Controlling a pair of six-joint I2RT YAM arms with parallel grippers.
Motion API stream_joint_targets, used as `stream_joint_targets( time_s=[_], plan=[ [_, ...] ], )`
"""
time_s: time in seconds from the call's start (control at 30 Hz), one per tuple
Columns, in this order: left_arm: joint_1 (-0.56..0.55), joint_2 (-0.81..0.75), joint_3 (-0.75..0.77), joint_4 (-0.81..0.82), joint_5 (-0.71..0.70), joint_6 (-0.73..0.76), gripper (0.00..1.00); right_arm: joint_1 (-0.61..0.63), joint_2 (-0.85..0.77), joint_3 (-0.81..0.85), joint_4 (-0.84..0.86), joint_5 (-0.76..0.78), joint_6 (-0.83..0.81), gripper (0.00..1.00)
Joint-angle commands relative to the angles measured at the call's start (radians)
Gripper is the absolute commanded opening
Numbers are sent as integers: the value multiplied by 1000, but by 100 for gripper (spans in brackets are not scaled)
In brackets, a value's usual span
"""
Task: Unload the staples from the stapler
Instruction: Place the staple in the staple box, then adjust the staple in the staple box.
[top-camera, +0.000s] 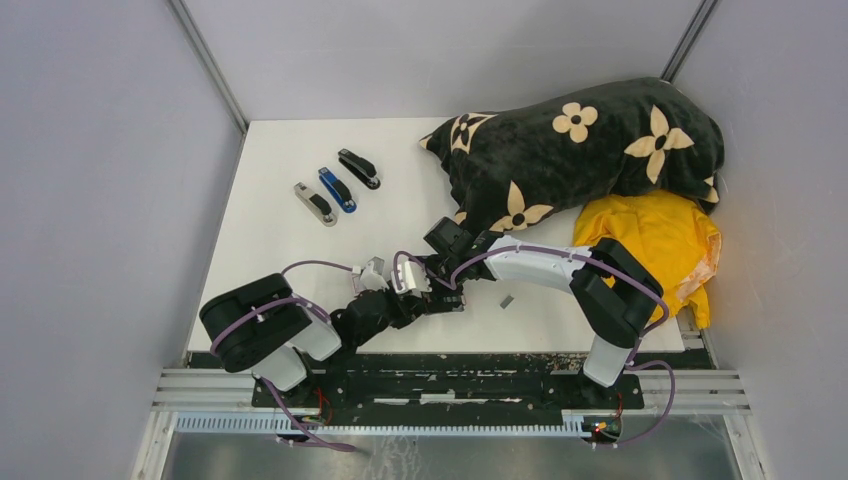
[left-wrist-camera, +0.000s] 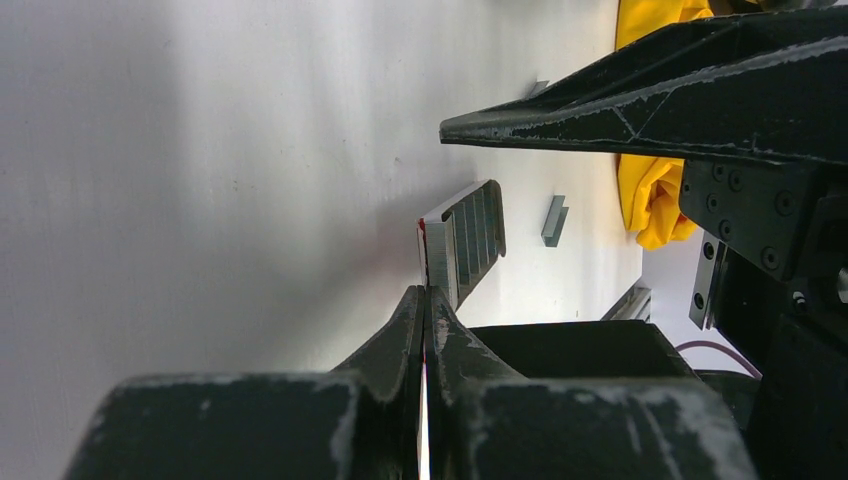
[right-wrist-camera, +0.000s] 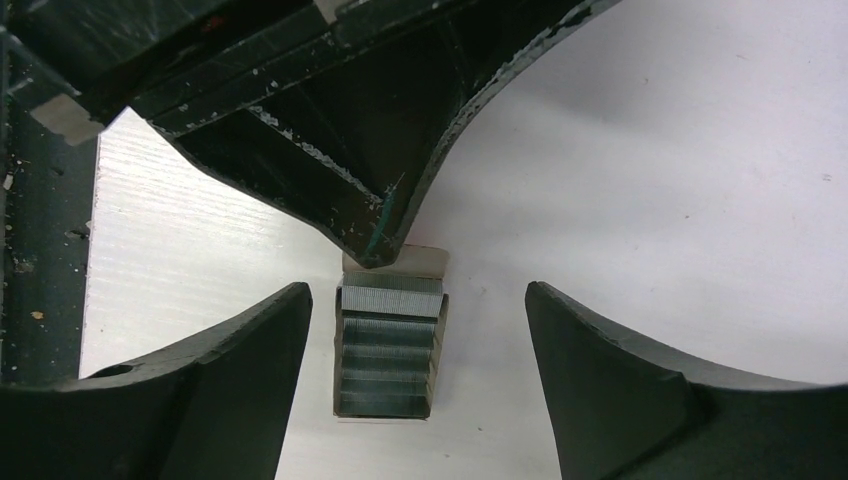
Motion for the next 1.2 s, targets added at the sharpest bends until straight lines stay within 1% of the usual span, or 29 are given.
stream_joint_targets(
  time_s=[0.0, 0.77, 1.17],
  plan=[
    [6, 1, -5, 50, -1, 26, 3, -7, -42, 47, -13, 5, 25, 85],
    [6, -2, 0, 43, 7, 28, 3, -14, -21, 43, 17, 46, 51, 78],
    [6, -2, 0, 45, 7, 27, 3, -8, -1, 39, 12, 20, 56, 79]
  ],
)
